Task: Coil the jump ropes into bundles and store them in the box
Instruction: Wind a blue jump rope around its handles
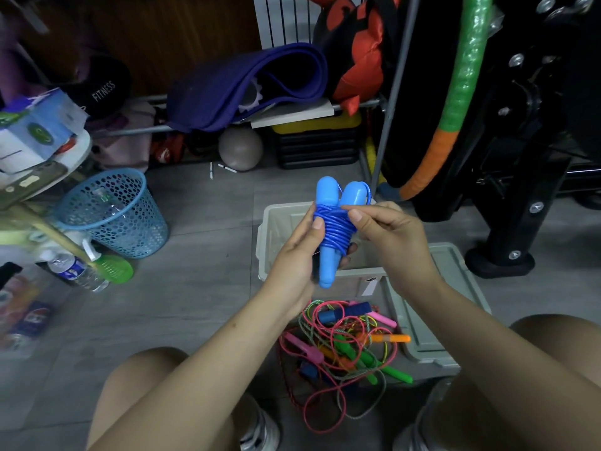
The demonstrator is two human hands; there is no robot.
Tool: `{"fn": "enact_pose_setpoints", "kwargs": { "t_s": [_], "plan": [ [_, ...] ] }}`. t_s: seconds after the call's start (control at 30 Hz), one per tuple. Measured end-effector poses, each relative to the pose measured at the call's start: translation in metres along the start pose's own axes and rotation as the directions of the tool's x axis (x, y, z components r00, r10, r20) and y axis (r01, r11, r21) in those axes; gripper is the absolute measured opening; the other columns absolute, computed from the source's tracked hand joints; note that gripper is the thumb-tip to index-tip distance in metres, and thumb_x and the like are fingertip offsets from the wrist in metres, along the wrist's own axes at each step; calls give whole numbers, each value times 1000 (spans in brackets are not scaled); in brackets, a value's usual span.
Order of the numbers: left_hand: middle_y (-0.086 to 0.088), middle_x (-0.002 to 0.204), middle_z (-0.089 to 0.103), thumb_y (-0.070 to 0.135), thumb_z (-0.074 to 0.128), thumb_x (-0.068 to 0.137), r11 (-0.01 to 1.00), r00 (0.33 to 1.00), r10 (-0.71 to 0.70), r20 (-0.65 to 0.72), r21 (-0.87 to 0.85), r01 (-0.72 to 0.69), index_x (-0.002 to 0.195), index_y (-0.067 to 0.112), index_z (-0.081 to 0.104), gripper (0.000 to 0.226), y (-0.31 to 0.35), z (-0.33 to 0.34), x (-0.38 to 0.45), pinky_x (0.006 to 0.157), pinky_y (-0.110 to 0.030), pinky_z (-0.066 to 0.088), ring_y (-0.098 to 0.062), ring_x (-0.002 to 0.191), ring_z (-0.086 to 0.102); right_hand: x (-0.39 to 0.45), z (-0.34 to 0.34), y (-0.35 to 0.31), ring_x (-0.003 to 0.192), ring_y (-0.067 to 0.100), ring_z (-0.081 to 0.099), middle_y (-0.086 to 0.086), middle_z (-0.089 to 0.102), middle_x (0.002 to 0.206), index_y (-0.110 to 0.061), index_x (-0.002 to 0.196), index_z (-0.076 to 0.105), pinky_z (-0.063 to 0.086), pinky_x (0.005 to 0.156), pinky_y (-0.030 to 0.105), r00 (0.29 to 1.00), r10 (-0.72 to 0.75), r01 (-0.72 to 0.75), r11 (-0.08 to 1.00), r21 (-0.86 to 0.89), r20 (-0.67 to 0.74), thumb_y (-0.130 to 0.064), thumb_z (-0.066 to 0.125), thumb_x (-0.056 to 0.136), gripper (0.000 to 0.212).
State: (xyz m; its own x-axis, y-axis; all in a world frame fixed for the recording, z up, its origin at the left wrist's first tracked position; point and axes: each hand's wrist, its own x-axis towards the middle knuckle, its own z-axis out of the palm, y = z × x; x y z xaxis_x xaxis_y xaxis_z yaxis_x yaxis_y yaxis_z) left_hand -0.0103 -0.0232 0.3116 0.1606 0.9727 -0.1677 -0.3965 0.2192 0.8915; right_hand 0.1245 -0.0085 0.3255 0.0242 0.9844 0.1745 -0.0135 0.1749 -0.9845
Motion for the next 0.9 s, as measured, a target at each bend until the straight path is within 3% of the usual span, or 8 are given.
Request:
{"fn": "enact_pose_setpoints", "kwargs": {
  "t_s": [0.07,0.17,0.23,0.33,0.43,0.57,0.7,0.9],
  "plan": [
    [-12,123,63,34,44,94,999,1000,-19,10,-34,19,141,22,43,48,0,-2,1,83,-36,53,-31,92,64,0,1,1,78,-7,51,-8,53,82,-30,85,72,44,78,13,999,-27,28,999,-44,18,-13,66,85,18],
    [-13,126,62,31,39,99,996,998,-57,25,-60,59,138,20,46,42,-1,-1,1,82,-37,54,-34,98,63,1,3,2,71,-9,45,-4,43,85,-29,86,70,45,65,7,998,-63,61,992,-107,-9,-10,68,83,19],
    [-14,123,64,34,43,95,988,994,-103,33,-110,106,136,17,49,45,0,2,-1,80,-38,57,-33,100,63,-1,6,6,70,-6,42,-4,37,89,-32,87,70,52,60,17,996,-73,67,990,-124,-46,-13,68,83,20],
    [-15,126,61,34,46,92,981,992,-123,38,-149,127,137,16,48,48,-1,2,0,81,-40,57,-32,106,62,-2,6,13,96,1,49,-6,46,104,-40,91,67,51,82,30,997,-49,40,987,-158,-55,-18,67,85,23],
    [-8,128,61,28,46,92,994,995,-79,57,-74,83,139,23,45,47,-1,-2,1,88,-38,54,-31,111,61,-2,6,15,87,5,63,-8,70,97,-35,96,67,50,78,22,999,36,-36,999,-5,19,-11,64,87,26],
    [-5,126,60,20,51,95,984,1000,20,-4,175,-19,141,22,44,46,0,-7,3,97,-42,49,-22,114,61,-3,7,13,84,4,65,-12,73,86,-26,93,70,52,80,20,998,58,-54,993,106,-34,-5,65,84,24],
    [-11,113,54,6,64,87,881,942,320,-104,398,-255,120,23,61,37,5,-10,6,79,-34,58,-22,99,63,-3,10,10,83,1,65,-12,72,87,-25,91,70,50,77,15,995,40,-26,988,150,-90,-5,68,82,22],
    [4,84,62,-2,73,76,771,919,390,-55,565,-293,76,18,68,21,21,-17,5,63,-27,57,-6,68,62,-3,12,10,84,5,67,-18,72,82,-33,86,72,53,79,20,999,24,-21,997,74,-37,-8,72,78,26]
  ]
}}
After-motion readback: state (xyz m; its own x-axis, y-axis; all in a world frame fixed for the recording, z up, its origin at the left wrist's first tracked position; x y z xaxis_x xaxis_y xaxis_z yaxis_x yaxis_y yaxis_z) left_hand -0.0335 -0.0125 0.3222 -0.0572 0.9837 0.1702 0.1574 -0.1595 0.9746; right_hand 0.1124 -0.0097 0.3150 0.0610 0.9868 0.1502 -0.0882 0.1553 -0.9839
